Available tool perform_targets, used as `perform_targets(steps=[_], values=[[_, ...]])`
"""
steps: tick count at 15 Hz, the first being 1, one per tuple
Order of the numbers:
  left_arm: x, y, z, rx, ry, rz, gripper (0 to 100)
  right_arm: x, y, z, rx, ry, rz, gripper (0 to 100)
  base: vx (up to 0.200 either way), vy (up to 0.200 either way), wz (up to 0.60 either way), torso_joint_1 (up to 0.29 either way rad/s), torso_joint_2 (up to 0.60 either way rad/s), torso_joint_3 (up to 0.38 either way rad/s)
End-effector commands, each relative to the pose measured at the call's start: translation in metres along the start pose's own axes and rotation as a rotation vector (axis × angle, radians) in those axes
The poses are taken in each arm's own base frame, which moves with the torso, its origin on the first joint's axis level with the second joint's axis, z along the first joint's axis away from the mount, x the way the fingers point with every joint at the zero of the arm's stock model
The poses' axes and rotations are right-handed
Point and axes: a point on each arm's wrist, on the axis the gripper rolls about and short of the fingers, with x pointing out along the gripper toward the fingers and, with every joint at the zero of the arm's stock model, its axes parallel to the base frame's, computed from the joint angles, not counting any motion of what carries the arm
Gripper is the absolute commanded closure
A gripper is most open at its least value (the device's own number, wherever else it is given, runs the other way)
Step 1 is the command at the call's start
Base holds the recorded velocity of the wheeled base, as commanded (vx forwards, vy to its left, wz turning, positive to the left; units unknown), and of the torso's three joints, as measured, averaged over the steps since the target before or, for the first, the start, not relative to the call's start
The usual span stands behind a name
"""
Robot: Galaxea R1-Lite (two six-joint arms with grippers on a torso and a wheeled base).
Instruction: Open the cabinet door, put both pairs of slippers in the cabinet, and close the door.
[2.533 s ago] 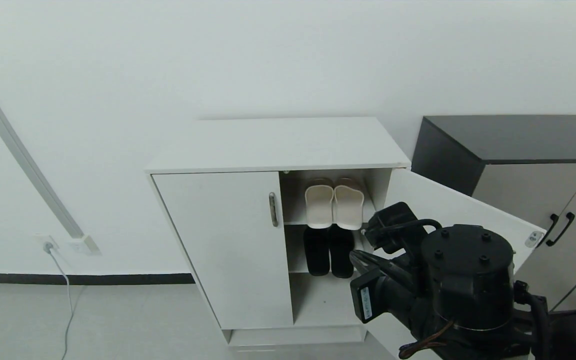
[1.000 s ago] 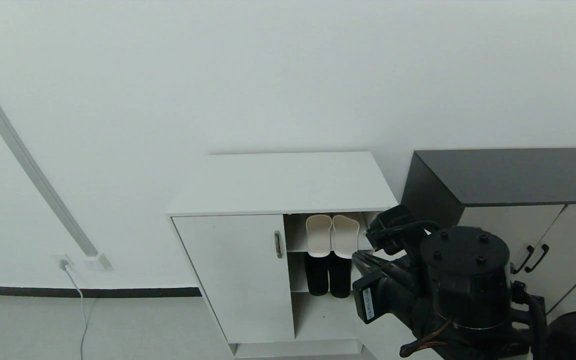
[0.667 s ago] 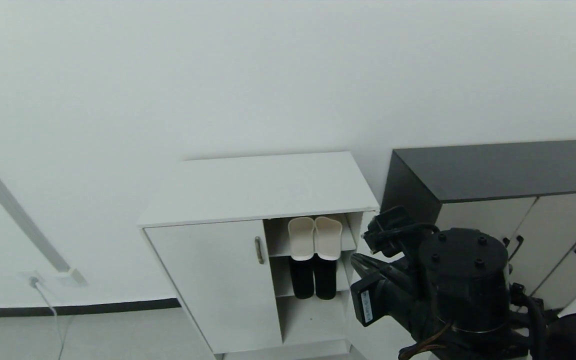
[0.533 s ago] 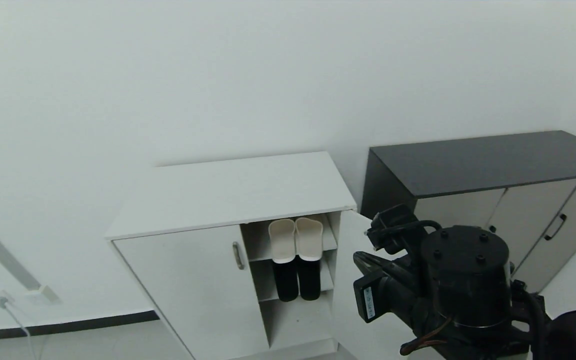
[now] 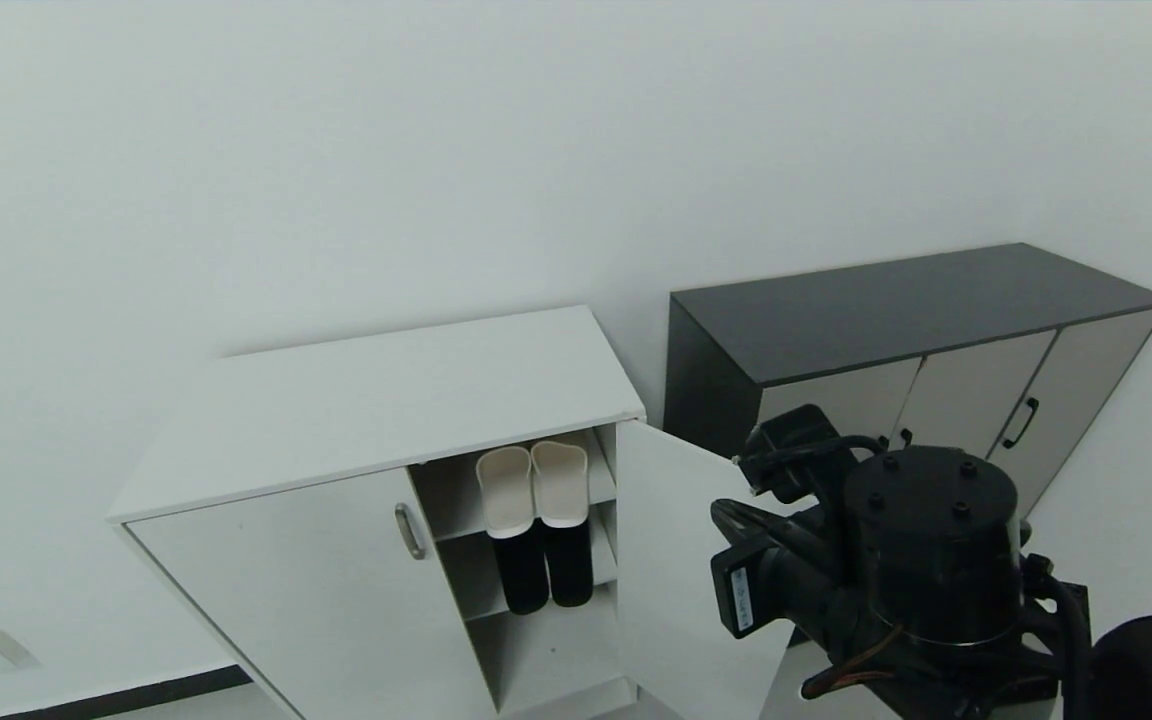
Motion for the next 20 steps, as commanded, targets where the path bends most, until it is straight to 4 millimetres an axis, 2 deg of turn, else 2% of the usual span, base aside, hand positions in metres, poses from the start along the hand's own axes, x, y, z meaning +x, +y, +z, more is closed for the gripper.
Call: perform_targets(steps=[1,6,10,13,16,20], values=[[0.000,0.000,0.000,0.000,0.000,0.000,100,0.000,0.000,-0.001,-0.001,0.001,0.001,100,-0.200,0.000,0.00,0.007,0.00,0.012],[0.000,0.000,0.000,-0.002,0.000,0.000,100,0.000,0.000,-0.001,-0.003,0.004,-0.001,100,-0.200,0.000,0.00,0.004,0.00,0.000],[0.000,0.000,0.000,-0.002,0.000,0.000,100,0.008,-0.014,0.000,0.009,0.007,-0.050,100,0.000,0.000,0.00,0.000,0.00,0.000],[0.000,0.000,0.000,0.000,0.000,0.000,100,0.027,-0.040,0.002,0.034,0.012,-0.102,100,0.000,0.000,0.00,0.000,0.00,0.000],[0.000,0.000,0.000,0.000,-0.002,0.000,100,0.061,-0.077,0.002,0.074,0.023,-0.194,100,0.000,0.000,0.00,0.000,0.00,0.000],[0.000,0.000,0.000,0.000,0.002,0.000,100,0.101,-0.119,-0.009,0.117,0.022,-0.287,100,0.000,0.000,0.00,0.000,0.00,0.000]])
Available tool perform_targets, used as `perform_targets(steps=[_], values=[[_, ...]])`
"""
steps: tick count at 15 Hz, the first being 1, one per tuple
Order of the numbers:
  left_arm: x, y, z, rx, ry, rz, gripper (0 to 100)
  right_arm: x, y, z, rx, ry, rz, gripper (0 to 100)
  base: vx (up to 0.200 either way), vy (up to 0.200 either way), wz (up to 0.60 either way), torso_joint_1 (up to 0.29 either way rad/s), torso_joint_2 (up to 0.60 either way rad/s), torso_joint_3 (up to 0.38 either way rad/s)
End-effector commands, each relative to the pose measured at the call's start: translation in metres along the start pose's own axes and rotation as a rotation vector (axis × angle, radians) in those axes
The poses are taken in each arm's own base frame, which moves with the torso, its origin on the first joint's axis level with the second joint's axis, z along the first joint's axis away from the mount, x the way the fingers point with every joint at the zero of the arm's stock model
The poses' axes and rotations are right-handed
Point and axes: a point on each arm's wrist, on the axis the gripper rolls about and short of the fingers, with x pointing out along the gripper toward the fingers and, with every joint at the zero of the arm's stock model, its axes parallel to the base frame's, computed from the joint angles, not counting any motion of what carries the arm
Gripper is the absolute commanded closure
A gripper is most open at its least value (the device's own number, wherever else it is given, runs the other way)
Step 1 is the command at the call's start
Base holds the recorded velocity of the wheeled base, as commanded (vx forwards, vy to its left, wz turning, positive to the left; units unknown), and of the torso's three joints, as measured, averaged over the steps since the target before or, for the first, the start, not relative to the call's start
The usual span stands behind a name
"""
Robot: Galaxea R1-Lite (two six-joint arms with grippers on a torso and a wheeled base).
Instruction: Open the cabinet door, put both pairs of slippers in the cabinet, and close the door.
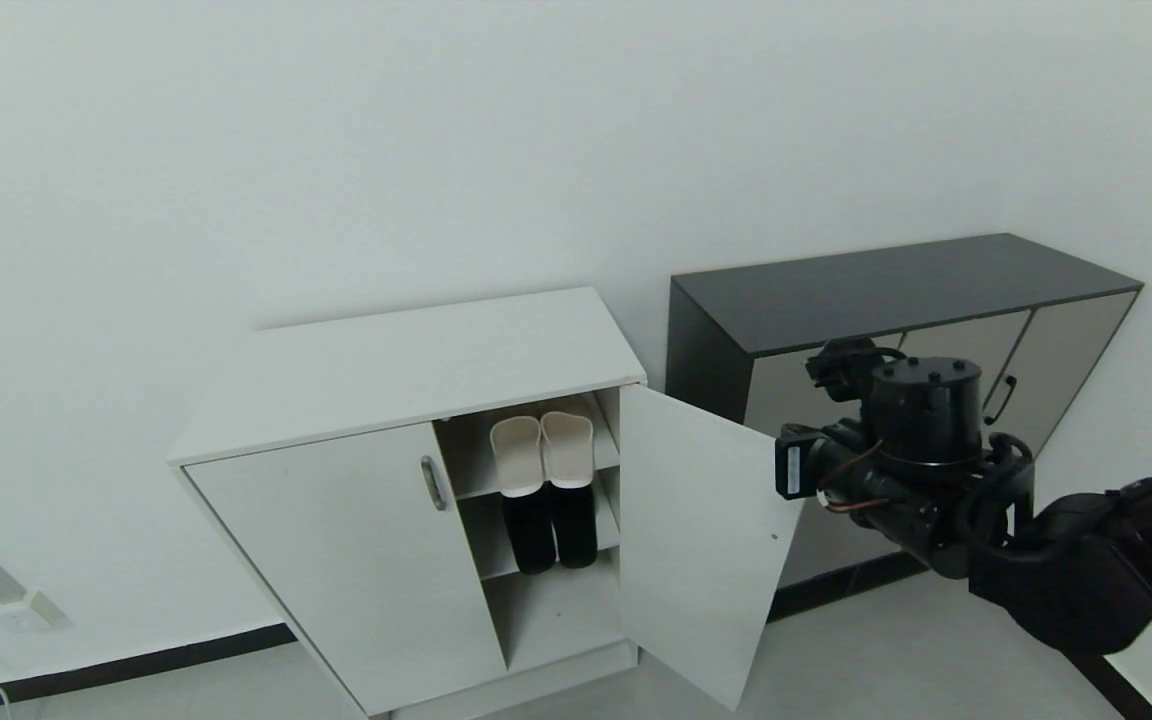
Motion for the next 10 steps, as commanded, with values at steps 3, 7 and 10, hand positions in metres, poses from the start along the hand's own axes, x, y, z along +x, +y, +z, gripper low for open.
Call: perform_targets(steps=[3,7,10], values=[[0.000,0.000,0.000,-0.001,0.000,0.000,100,0.046,-0.029,-0.015,0.023,0.028,-0.072,100,0.000,0.000,0.00,0.000,0.00,0.000],[0.000,0.000,0.000,-0.001,0.000,-0.001,100,0.070,-0.046,-0.027,0.040,0.050,-0.104,100,0.000,0.000,0.00,0.000,0.00,0.000],[0.000,0.000,0.000,-0.001,0.000,0.000,100,0.077,-0.047,-0.035,0.038,0.067,-0.101,100,0.000,0.000,0.00,0.000,0.00,0.000]])
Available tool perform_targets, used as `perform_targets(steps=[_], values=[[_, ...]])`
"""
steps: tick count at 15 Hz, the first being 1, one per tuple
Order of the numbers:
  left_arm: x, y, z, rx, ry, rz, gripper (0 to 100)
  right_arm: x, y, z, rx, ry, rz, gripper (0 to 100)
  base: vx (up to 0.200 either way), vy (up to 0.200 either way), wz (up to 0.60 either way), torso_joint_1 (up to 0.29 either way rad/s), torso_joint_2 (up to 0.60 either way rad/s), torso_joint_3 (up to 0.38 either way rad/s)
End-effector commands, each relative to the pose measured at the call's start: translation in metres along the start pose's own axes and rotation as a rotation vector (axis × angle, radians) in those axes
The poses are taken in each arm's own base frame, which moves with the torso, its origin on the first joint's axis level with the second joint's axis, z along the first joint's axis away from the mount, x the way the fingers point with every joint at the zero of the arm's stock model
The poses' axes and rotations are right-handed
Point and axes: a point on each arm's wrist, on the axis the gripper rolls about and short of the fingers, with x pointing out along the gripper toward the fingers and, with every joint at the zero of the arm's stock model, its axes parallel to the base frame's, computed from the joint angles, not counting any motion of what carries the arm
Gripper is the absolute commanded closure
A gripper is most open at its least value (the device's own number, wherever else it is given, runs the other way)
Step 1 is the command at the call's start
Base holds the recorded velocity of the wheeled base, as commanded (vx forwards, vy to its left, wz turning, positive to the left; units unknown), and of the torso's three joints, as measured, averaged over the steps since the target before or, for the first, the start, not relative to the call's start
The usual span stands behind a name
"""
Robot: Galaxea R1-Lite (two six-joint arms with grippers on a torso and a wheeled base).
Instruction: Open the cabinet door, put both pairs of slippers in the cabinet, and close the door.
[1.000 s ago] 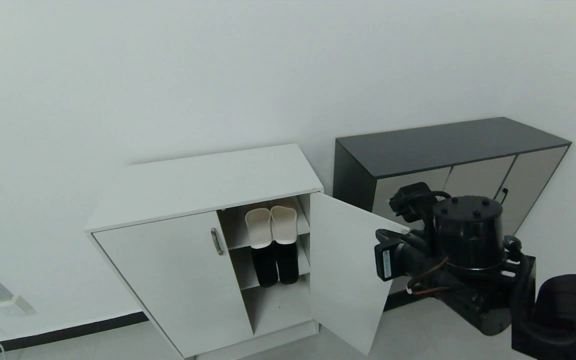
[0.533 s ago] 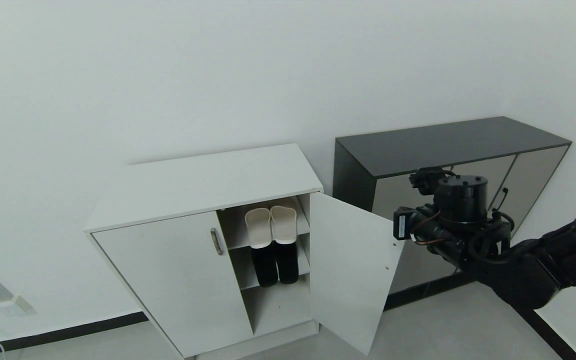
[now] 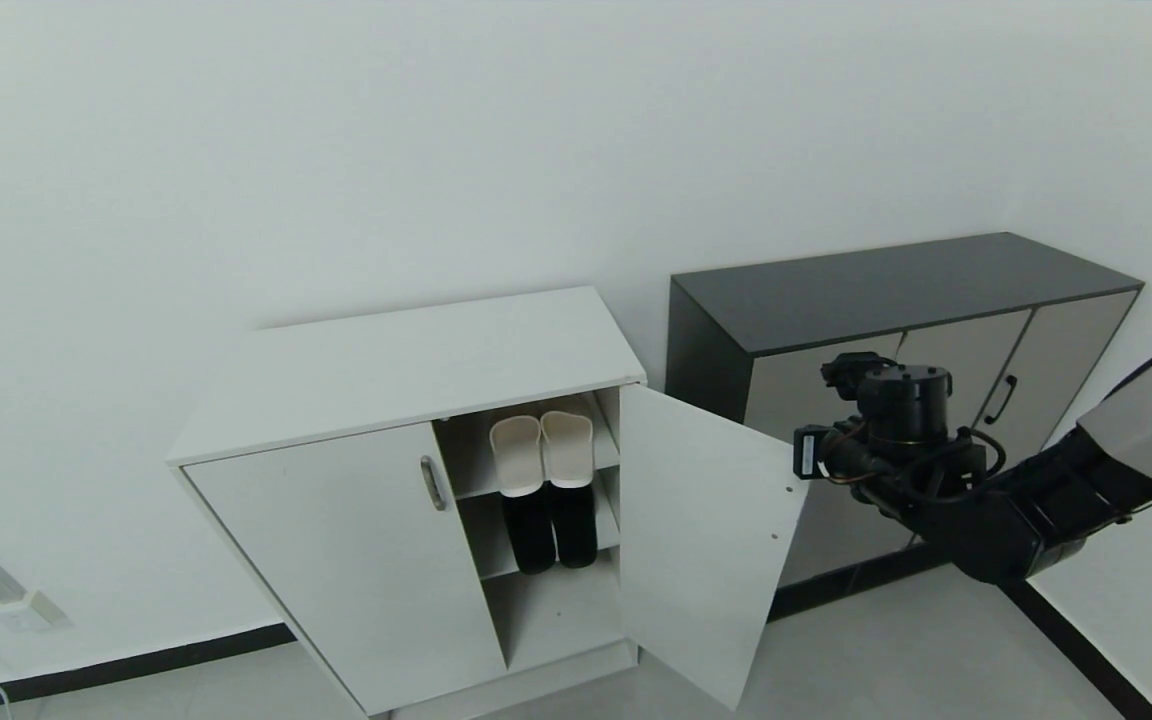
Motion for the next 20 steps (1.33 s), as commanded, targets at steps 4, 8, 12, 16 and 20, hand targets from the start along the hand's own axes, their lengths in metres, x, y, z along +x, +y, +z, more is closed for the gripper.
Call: perform_targets(steps=[4,8,12,16,20], values=[[0.000,0.000,0.000,-0.001,0.000,0.001,100,0.010,0.000,-0.013,-0.008,0.024,-0.004,100,0.000,0.000,0.00,0.000,0.00,0.000],[0.000,0.000,0.000,-0.001,0.002,0.001,100,0.008,0.004,-0.016,-0.015,0.030,0.004,100,0.000,0.000,0.00,0.000,0.00,0.000],[0.000,0.000,0.000,-0.001,0.000,0.000,100,-0.018,0.032,-0.016,-0.042,0.029,0.081,100,0.000,0.000,0.00,0.000,0.00,0.000],[0.000,0.000,0.000,-0.004,0.000,0.001,100,-0.070,0.079,-0.021,-0.099,0.037,0.248,100,0.000,0.000,0.00,0.000,0.00,0.000],[0.000,0.000,0.000,-0.004,0.000,0.001,100,-0.096,0.098,-0.020,-0.115,0.020,0.311,100,0.000,0.000,0.00,0.000,0.00,0.000]])
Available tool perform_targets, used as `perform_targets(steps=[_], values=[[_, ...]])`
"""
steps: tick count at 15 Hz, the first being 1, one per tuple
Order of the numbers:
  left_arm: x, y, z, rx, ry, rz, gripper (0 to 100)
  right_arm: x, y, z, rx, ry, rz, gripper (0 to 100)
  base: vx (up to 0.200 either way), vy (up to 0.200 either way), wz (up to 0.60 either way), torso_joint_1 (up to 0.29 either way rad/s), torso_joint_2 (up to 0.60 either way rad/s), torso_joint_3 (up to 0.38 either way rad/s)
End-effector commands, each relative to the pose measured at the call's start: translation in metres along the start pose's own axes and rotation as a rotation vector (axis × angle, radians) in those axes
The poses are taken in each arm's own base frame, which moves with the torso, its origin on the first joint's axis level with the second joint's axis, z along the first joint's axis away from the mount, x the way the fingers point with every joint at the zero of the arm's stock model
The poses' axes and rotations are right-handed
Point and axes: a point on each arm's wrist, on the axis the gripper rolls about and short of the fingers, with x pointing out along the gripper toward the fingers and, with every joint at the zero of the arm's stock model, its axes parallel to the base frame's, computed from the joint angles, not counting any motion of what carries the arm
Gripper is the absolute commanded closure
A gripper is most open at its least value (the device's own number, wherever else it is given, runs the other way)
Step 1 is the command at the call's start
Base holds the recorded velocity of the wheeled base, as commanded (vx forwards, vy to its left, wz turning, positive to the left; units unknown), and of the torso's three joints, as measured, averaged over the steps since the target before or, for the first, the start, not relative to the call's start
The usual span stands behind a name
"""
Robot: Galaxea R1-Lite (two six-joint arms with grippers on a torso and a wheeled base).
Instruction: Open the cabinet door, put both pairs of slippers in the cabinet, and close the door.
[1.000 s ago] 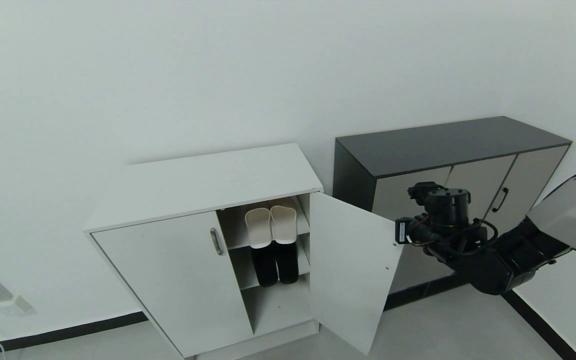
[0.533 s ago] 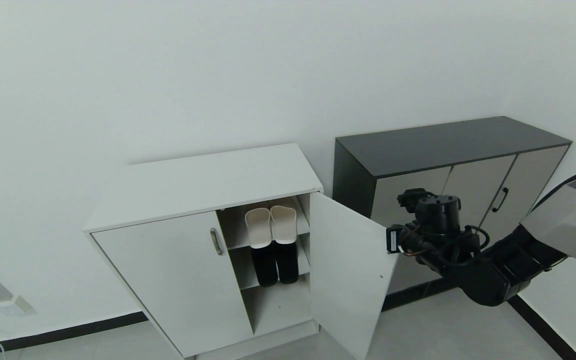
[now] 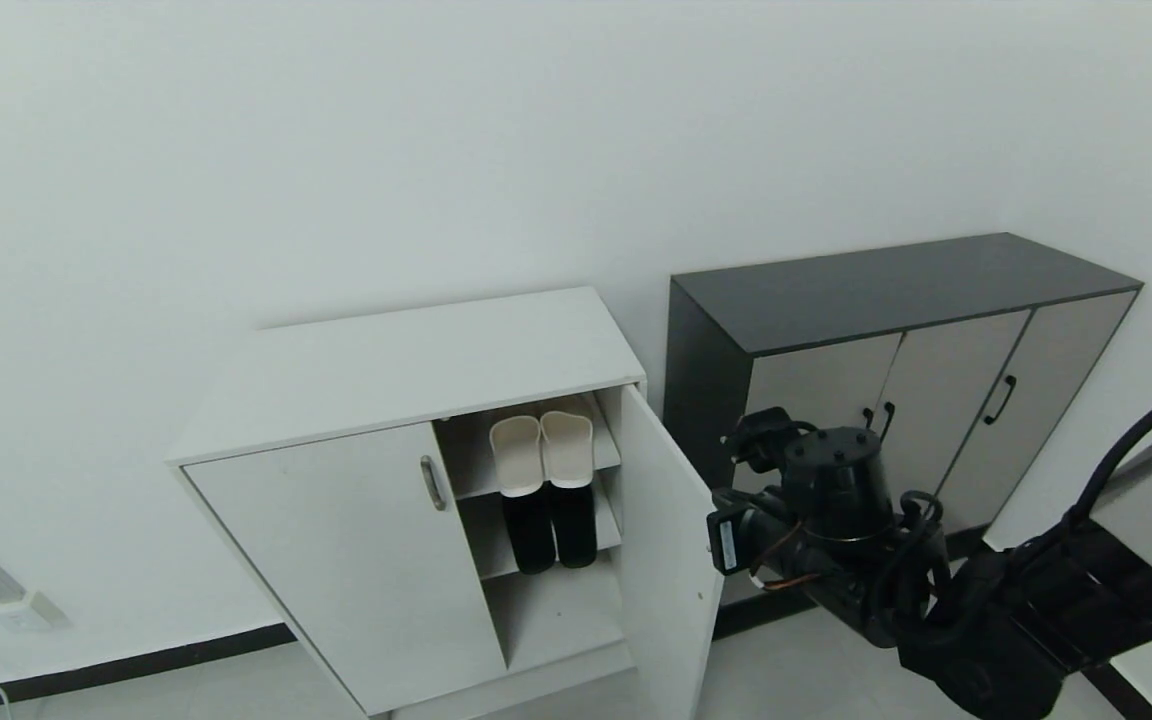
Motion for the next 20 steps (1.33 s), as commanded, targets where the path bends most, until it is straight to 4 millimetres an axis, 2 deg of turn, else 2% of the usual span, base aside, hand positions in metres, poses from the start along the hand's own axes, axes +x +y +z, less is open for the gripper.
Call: perform_targets(steps=[1,9,15,19,20], values=[[0.000,0.000,0.000,-0.001,0.000,0.001,100,-0.008,0.002,0.005,0.001,-0.018,0.010,100,0.000,0.000,0.00,0.000,0.00,0.000],[0.000,0.000,0.000,-0.001,0.000,0.001,100,-0.010,-0.003,-0.003,-0.032,-0.006,0.002,100,0.000,0.000,0.00,0.000,0.00,0.000],[0.000,0.000,0.000,-0.001,0.000,0.001,100,-0.011,-0.004,-0.003,-0.030,-0.004,0.007,100,0.000,0.000,0.60,0.003,0.00,0.002],[0.000,0.000,0.000,-0.001,0.002,0.001,100,-0.008,-0.010,-0.002,-0.022,-0.021,-0.006,100,0.000,0.000,0.00,0.000,0.00,0.000],[0.000,0.000,0.000,-0.001,0.000,0.001,100,-0.005,-0.021,-0.001,-0.032,-0.022,-0.043,100,0.000,0.000,0.00,0.000,0.00,0.000]])
